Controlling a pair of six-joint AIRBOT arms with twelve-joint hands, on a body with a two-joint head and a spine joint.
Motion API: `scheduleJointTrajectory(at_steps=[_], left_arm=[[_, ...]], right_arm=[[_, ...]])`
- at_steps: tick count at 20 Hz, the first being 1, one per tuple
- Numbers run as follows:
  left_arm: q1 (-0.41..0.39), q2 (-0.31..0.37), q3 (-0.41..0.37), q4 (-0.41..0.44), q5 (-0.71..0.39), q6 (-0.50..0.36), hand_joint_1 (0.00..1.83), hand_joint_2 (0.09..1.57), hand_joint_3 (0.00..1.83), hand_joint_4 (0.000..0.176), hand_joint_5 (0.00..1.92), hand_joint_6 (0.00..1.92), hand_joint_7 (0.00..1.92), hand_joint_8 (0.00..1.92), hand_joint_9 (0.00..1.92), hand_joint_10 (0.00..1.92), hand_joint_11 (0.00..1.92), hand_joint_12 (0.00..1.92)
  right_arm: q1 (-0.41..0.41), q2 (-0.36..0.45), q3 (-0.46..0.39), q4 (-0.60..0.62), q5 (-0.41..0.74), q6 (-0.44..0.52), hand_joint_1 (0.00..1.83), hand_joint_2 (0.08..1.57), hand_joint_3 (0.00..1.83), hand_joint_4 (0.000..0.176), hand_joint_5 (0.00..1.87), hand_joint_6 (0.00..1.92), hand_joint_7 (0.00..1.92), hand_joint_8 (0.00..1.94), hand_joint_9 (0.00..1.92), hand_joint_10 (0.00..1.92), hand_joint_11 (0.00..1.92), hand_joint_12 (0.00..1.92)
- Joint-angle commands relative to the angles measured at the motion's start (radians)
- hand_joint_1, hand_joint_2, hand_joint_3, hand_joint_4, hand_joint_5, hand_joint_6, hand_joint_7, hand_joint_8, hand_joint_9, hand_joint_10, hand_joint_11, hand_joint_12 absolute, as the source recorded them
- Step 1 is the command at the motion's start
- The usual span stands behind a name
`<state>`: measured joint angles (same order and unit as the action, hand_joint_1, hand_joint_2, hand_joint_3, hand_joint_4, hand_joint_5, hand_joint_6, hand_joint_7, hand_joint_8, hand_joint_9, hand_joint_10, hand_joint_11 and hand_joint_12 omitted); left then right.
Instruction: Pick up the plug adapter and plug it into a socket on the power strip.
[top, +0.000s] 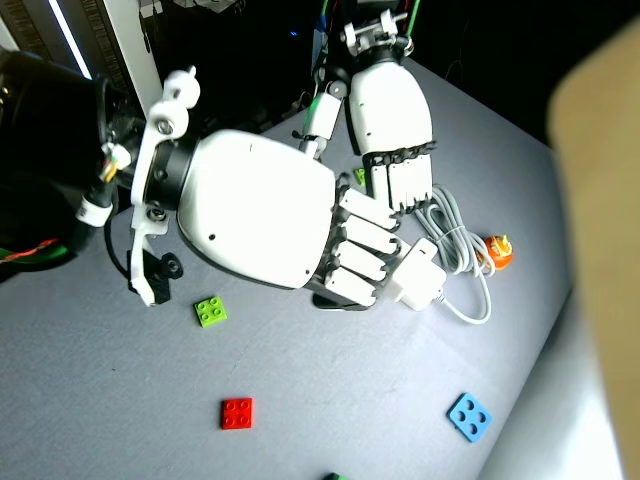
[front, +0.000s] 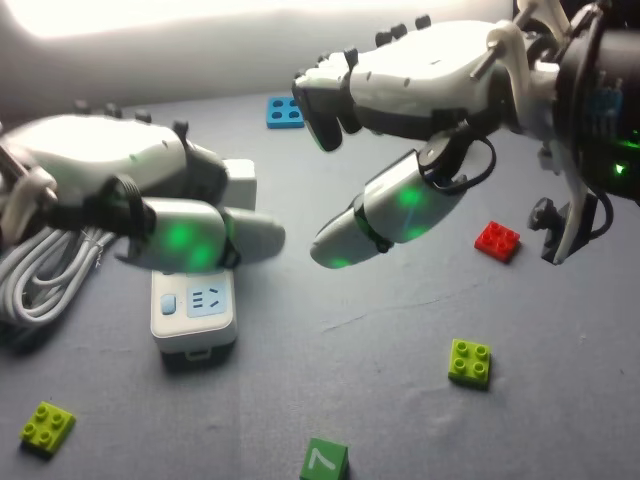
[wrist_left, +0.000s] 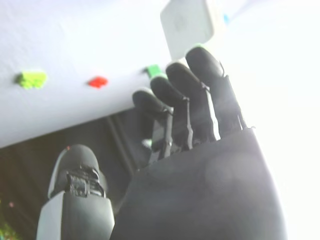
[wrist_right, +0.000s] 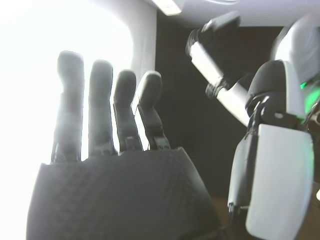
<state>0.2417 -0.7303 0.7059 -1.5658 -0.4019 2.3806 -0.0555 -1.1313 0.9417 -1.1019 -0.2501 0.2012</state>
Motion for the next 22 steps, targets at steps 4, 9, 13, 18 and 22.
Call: scheduleJointTrajectory(at_steps=[4,9,13,18,22], left_arm=[[-0.032,0.031,-0.015,0.024,-0.069,0.002,0.02,1.17,0.0,0.0,1.44,1.92,1.46,1.92,1.45,1.92,1.41,1.92],[-0.077,0.049,-0.071,0.024,-0.168,0.018,0.06,1.21,0.01,0.166,1.55,1.92,1.57,1.92,1.59,1.92,1.61,1.92],[-0.1,0.048,-0.089,0.024,-0.17,0.063,0.95,1.41,0.01,0.176,1.57,1.92,1.68,1.92,1.72,1.92,1.73,1.92],[-0.107,0.049,-0.091,0.024,-0.176,0.072,1.26,1.37,0.0,0.176,1.56,1.92,1.62,1.92,1.66,1.92,1.65,1.92],[-0.106,0.049,-0.086,0.024,-0.179,0.073,1.37,1.37,0.0,0.176,1.55,1.92,1.61,1.92,1.68,1.92,1.68,1.92]], right_arm=[[-0.002,0.02,0.002,-0.022,0.093,0.015,0.31,0.92,0.01,0.0,0.66,1.92,0.71,1.94,0.74,1.92,0.8,1.92],[-0.004,0.035,0.002,-0.021,0.086,-0.024,0.25,0.94,0.0,0.0,1.45,1.92,1.54,1.94,1.53,1.92,1.52,1.92],[-0.005,0.05,0.002,-0.021,0.075,-0.041,0.37,1.27,0.02,0.058,1.49,1.92,1.62,1.94,1.63,1.92,1.67,1.92],[-0.005,0.057,0.002,-0.021,0.057,-0.092,0.97,1.39,0.0,0.071,1.36,1.92,1.57,1.94,1.63,1.92,1.69,1.92],[-0.009,0.078,-0.006,-0.021,0.081,-0.096,1.02,1.42,0.01,0.071,1.38,1.92,1.56,1.94,1.62,1.92,1.68,1.92]])
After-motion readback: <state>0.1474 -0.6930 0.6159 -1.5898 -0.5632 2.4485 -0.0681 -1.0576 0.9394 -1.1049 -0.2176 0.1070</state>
